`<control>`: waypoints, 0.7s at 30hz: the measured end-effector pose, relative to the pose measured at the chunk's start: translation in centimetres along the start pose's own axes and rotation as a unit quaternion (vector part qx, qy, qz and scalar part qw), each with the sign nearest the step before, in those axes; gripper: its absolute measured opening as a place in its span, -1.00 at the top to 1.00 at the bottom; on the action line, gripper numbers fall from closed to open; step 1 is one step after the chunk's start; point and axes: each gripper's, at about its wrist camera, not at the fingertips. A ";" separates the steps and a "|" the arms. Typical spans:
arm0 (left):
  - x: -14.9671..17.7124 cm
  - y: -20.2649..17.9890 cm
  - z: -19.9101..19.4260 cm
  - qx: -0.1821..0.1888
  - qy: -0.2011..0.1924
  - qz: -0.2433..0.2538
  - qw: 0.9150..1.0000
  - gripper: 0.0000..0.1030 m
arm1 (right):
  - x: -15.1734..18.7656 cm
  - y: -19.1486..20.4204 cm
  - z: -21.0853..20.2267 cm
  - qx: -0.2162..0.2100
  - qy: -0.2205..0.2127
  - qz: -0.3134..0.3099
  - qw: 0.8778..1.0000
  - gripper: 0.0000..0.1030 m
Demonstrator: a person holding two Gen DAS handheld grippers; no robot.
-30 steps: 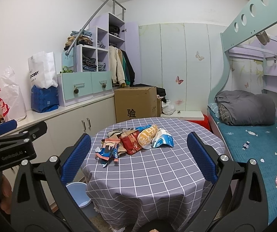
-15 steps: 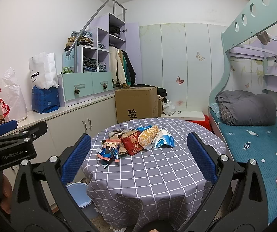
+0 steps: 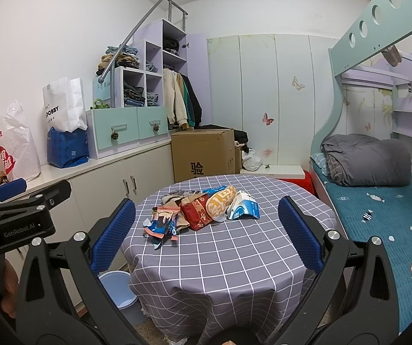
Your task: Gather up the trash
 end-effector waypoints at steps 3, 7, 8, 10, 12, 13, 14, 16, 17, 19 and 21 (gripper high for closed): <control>0.0 0.0 0.0 0.000 0.000 0.000 1.000 -0.91 | 0.0 -0.2 0.0 0.000 0.000 0.001 1.000 -0.89; 0.0 0.0 0.1 0.000 0.001 0.000 1.000 -0.91 | 0.0 -0.2 0.1 0.000 0.001 0.001 1.000 -0.89; 0.0 0.0 0.1 0.000 0.001 0.000 1.000 -0.91 | 0.0 -0.2 0.1 0.000 0.001 0.002 1.000 -0.89; 0.0 0.0 0.1 0.000 0.001 0.000 1.000 -0.91 | 0.0 -0.2 0.1 0.000 0.001 0.001 1.000 -0.89; 0.0 0.0 0.2 0.000 0.001 0.000 1.000 -0.91 | 0.1 -0.2 0.1 -0.001 0.001 0.002 1.000 -0.89; 0.1 0.0 0.2 0.000 0.002 0.001 1.000 -0.91 | 0.2 -0.2 0.1 -0.001 0.002 0.002 1.000 -0.89; 0.0 0.0 0.2 0.000 0.002 0.001 1.000 -0.91 | 0.1 -0.2 0.1 -0.001 0.002 0.002 1.000 -0.89; 0.2 0.0 0.2 0.000 0.002 0.001 1.000 -0.91 | 0.3 -0.2 0.2 -0.001 0.003 0.002 1.000 -0.89; 0.2 0.0 0.2 0.000 0.002 0.001 1.000 -0.91 | 0.3 -0.2 0.2 -0.002 0.003 0.002 1.000 -0.89; 0.3 -0.1 0.2 0.000 0.003 0.001 1.000 -0.91 | 0.6 -0.3 0.3 -0.002 0.005 0.002 1.000 -0.89; 0.4 -0.1 0.3 0.001 0.003 0.002 1.000 -0.91 | 0.8 -0.3 0.4 -0.002 0.006 0.003 1.000 -0.89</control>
Point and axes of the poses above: each gripper's, at about its wrist camera, not at the fingertips, and z roughly the way its jaws point, y to its left, x to its underside, and after that the axes turned 10 degrees about -x, right-handed
